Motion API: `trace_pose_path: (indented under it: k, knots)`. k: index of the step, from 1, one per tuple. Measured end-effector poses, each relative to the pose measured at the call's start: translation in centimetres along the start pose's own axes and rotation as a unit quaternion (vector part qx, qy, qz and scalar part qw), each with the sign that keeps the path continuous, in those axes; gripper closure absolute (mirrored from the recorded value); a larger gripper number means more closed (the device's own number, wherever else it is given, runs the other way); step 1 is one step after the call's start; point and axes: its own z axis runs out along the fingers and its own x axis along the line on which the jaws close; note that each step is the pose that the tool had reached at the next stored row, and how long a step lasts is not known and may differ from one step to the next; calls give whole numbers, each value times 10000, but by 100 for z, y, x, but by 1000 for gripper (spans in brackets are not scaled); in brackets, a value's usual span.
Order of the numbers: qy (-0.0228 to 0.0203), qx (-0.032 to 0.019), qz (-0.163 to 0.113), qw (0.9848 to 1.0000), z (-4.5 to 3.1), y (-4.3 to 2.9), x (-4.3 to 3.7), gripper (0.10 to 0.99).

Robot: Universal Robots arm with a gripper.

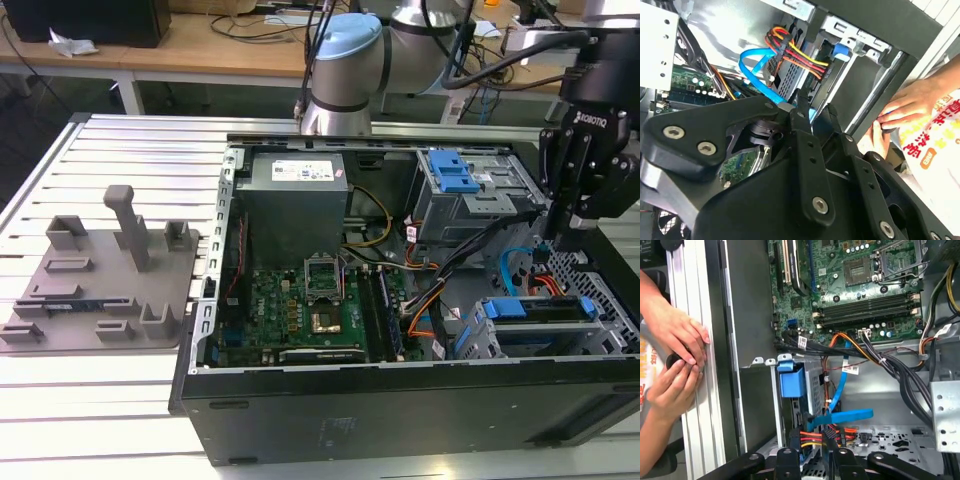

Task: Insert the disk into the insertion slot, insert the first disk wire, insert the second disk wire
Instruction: 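Insert the second disk wire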

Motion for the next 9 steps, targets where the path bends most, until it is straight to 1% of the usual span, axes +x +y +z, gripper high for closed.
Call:
trace_pose_path:
  k: [1,2,5,9]
  knots:
    - [2,-7,21,10000,11,28,-1,769]
    - [8,-10,30,10000,18,32,-4,769]
    - [47,-20,52,10000,57,34,-19,769]
    - [64,-26,67,10000,94,49,-32,769]
